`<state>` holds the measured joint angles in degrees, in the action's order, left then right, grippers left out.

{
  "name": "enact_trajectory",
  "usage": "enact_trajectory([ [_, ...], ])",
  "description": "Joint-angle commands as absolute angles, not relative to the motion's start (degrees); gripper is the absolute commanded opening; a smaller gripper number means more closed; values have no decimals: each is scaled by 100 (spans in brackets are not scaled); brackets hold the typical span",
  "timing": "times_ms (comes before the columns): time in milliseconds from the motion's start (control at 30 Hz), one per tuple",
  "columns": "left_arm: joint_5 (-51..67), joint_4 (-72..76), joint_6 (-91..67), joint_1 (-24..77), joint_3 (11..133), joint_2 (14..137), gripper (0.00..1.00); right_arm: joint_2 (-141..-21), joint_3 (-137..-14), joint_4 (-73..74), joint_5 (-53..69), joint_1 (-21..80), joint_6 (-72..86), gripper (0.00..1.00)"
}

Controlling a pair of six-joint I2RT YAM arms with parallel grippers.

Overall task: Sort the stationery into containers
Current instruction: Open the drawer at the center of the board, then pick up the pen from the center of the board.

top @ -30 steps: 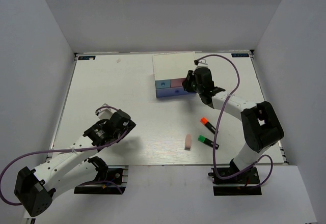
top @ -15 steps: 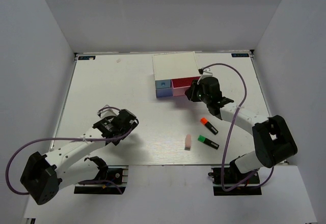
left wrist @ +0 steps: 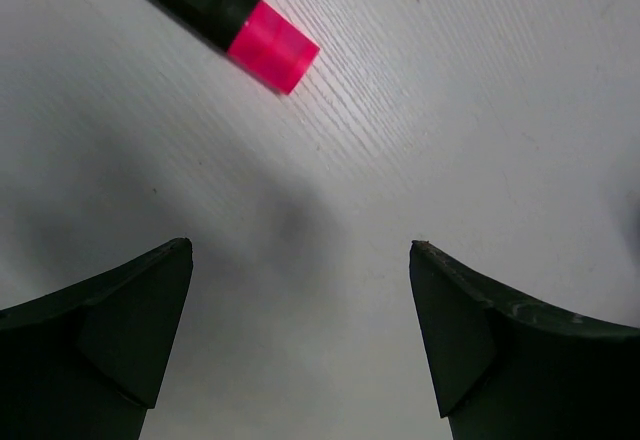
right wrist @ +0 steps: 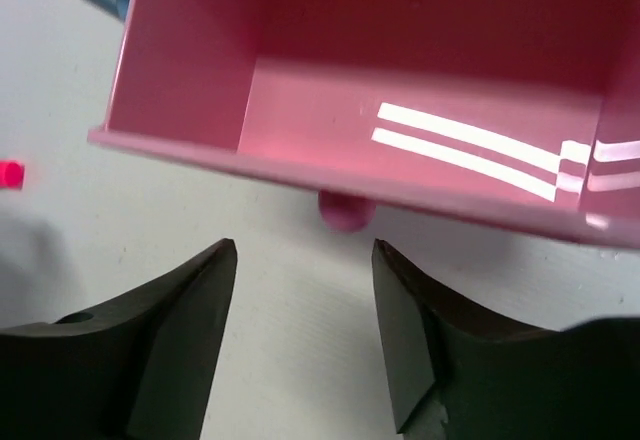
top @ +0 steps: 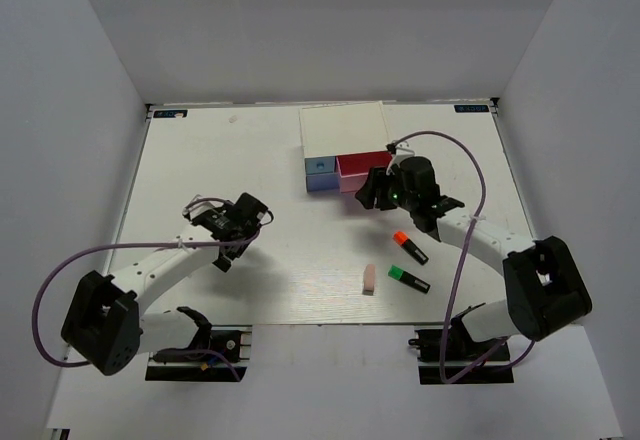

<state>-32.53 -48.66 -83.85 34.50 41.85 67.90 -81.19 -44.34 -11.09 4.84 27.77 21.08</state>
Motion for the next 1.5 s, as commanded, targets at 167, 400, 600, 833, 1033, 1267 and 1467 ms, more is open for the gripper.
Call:
enact_trajectory([
  [167, -3850, -5370, -9026, 2717, 5018, 7576, 100, -6918, -3508, -897, 1089, 2760, 1443, 52],
  [400, -3174, -5168, -9026, 1996, 5089, 7997, 100, -5838, -2892, -958, 1046, 2760, 915, 51],
  [600, -2760, -5336, -9079, 1653, 5309, 8622, 100, -5511, -2707, -1002, 905, 2760, 835, 52],
  [833, -2356, -5089, -9141, 1301, 5396, 9183, 91, -5300, -2681, -1055, 914, 2742, 686, 55],
  [1033, -2075, -5072, -9141, 1046, 5537, 9475, 65, -5124, -2602, -1072, 791, 2733, 606, 56],
  [1267, -1907, -4739, -8808, 993, 5361, 9413, 27, -4984, -2540, -1081, 721, 2690, 458, 59],
  [1467, -1275, -4289, -6252, 1257, 6143, 9281, 0, -5036, -2663, -896, 694, 2646, 44, 70],
])
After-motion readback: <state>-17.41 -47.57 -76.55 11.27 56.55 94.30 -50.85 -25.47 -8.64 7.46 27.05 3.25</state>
